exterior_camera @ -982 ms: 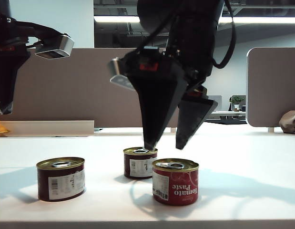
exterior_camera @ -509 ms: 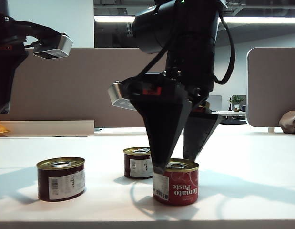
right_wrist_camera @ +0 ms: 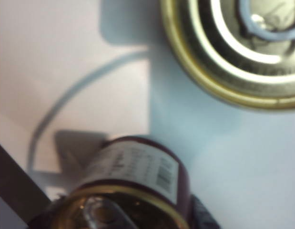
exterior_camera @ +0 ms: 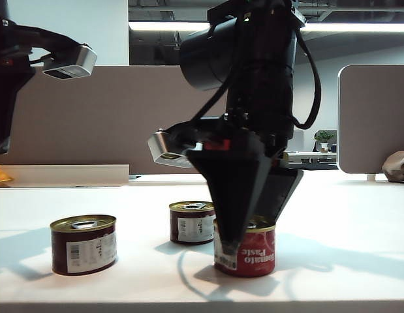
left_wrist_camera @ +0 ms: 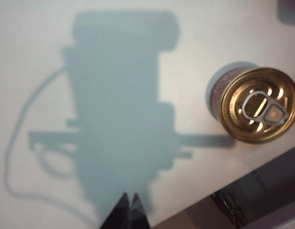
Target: Pick up the cans one by one and stack them together.
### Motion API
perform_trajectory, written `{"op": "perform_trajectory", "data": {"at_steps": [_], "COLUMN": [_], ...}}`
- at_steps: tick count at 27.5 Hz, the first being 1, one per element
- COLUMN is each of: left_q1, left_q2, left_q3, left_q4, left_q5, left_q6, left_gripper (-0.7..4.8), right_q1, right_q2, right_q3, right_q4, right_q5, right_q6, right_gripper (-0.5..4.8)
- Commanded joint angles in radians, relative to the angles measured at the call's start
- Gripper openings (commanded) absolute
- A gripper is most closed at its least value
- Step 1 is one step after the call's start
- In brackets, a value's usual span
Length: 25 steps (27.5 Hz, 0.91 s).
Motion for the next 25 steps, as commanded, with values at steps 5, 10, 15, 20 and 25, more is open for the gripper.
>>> {"op": "perform_trajectory", "data": {"at_steps": [5,10,15,20,25], "left_q1": [0.001,0.001,0.001,0.001,0.001], "left_q2": [-0.06,-0.073,-0.074,-0.074,-0.089], "left_q3": [0.002,0.002,0.002,0.002,0.002], "left_q4": [-0.002,-0.002,-0.001,-0.002,0.006], "left_q5": [-0.003,-0.003,-0.003,-0.003,-0.004], "left_q6": [-0.007,-0.007,-0.008,-0.013,-0.035], "left_gripper": [-0.06,-0.07,-0.06,-0.07,-0.07], "right_q1": [0.0,-0.003,-0.002,-0.002,-0.003], "right_q2": [-0.005,-0.005,-0.013,-0.018,-0.017], "right_q3": [0.007,0.023,0.052,0.105,0.178], "right_q4": [-0.019,-0.054,-0.072,-0.064,-0.016], "right_q5": [0.001,0.009,0.009,0.01,0.052], "right_q6": [0.0,0.0,0.0,0.0,0.0], "right_gripper": [2.28,2.28,2.05,2.01,2.01]}}
